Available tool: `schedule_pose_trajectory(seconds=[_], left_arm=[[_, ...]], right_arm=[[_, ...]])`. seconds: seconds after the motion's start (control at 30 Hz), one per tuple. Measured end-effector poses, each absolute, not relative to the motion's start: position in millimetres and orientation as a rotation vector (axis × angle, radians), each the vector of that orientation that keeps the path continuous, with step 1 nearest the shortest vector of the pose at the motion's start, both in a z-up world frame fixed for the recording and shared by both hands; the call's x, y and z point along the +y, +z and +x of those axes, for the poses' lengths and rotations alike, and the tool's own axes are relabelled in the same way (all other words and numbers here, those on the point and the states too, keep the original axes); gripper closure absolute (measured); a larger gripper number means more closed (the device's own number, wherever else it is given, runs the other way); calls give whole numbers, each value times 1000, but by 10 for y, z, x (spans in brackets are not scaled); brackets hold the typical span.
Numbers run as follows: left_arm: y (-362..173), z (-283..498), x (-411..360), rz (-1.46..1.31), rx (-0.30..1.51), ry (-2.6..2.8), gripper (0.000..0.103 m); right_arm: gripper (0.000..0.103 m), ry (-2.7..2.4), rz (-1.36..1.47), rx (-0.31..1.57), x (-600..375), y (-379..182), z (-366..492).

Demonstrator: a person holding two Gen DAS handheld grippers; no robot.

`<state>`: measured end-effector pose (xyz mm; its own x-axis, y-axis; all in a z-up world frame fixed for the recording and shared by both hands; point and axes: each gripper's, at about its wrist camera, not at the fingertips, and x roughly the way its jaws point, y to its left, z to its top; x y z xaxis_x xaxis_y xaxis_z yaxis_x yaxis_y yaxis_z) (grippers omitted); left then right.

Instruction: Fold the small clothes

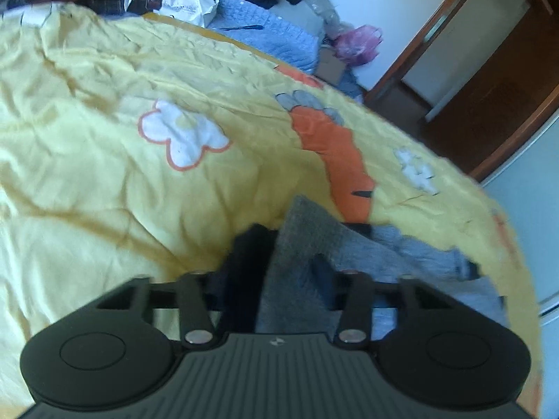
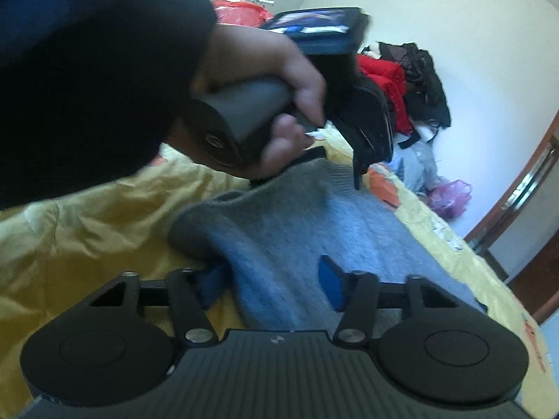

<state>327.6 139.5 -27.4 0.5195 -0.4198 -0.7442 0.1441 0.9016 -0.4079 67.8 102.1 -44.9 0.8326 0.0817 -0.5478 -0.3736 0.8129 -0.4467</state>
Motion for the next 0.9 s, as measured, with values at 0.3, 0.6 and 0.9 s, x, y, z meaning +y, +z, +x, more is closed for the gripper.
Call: schedule_pose_trajectory(seconds=[0.3, 0.6, 0.9], left_arm=[[-97, 3098, 1121, -117, 902, -267, 89], [191, 2950, 751, 34, 855, -201, 89], [470, 2821, 380, 71, 825, -172, 89]], right_arm=[[86, 308, -563, 511, 1011, -449, 628], [87, 278, -596, 384, 868, -243, 357], [89, 218, -516, 369, 350, -18, 184]])
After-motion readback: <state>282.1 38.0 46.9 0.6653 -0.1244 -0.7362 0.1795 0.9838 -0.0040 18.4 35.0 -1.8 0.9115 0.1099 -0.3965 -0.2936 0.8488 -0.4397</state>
